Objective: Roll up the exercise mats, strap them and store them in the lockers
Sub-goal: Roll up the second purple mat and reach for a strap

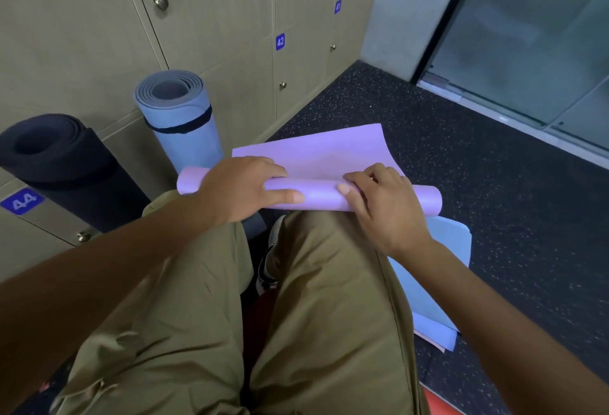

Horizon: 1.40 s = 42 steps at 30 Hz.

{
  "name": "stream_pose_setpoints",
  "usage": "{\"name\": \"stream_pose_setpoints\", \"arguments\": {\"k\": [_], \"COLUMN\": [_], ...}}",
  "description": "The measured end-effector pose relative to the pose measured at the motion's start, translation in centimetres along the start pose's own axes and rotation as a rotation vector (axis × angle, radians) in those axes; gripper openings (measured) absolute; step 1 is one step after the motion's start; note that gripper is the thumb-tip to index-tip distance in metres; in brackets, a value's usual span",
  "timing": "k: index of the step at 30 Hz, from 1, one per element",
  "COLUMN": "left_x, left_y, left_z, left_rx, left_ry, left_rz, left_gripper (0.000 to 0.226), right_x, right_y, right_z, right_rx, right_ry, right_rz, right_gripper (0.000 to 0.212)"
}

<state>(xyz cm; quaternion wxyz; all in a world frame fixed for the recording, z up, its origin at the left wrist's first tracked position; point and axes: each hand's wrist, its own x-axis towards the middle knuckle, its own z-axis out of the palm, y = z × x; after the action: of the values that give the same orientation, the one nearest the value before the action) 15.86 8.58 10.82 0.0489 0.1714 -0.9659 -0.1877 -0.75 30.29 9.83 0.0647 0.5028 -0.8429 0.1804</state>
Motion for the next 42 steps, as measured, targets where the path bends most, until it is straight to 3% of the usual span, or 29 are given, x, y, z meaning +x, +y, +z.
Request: {"name": "stream_pose_setpoints", "arguments": {"k": [6,9,13,16,19,26,28,31,34,42], "left_x": [1.7,1.8,1.5,1.5,2.1,3.7,4.5,5.2,5.7,6.8], "left_y": [-0.9,-0.7,-0.5,-0.4,-0.5,1.1,1.3,2.0,2.2,1.0], "left_z": [-0.3,-0.5,0.6,1.3,1.4,-0.7,-1.1,-2.2,-2.7,-1.9], "left_rx": [-0.055,-0.016,0.306,0.509,0.594,0.620,0.665,0.641,0.533,0.358], "left_ry": [-0.109,-0.105,0.180,0.340,0.386,0.172,0.108,-0.019,-0.161,-0.271], "left_rz": [-0.056,-0.025,0.171,0.258,0.308,0.232,0.192,0.148,0.061,0.009], "left_gripper": [0.090,0.086,0.075,0.079,0.082,0.094,0.091,0.084,0.080,0.080], "right_x": [-0.2,0.6,1.8,2.6,3.3,4.4,4.1,3.5,3.1,4.7], "right_y": [0.5,0.6,1.0,1.6,2.6,3.1,2.9,2.4,2.3,2.1], "right_z": [0.5,0.3,-0.3,-0.5,-0.6,-0.2,0.2,0.7,1.3,2.4], "right_rx": [-0.007,-0.031,0.066,0.245,0.392,0.393,0.349,0.291,0.210,-0.069], "right_ry": [-0.021,-0.090,-0.236,-0.346,-0.415,-0.444,-0.377,-0.212,-0.087,-0.036], "right_rz": [-0.013,-0.010,0.046,0.120,0.161,0.233,0.224,0.184,0.124,0.096], "right_gripper": [0.049,0.055,0.068,0.046,0.029,0.035,0.041,0.034,0.052,0.067]}}
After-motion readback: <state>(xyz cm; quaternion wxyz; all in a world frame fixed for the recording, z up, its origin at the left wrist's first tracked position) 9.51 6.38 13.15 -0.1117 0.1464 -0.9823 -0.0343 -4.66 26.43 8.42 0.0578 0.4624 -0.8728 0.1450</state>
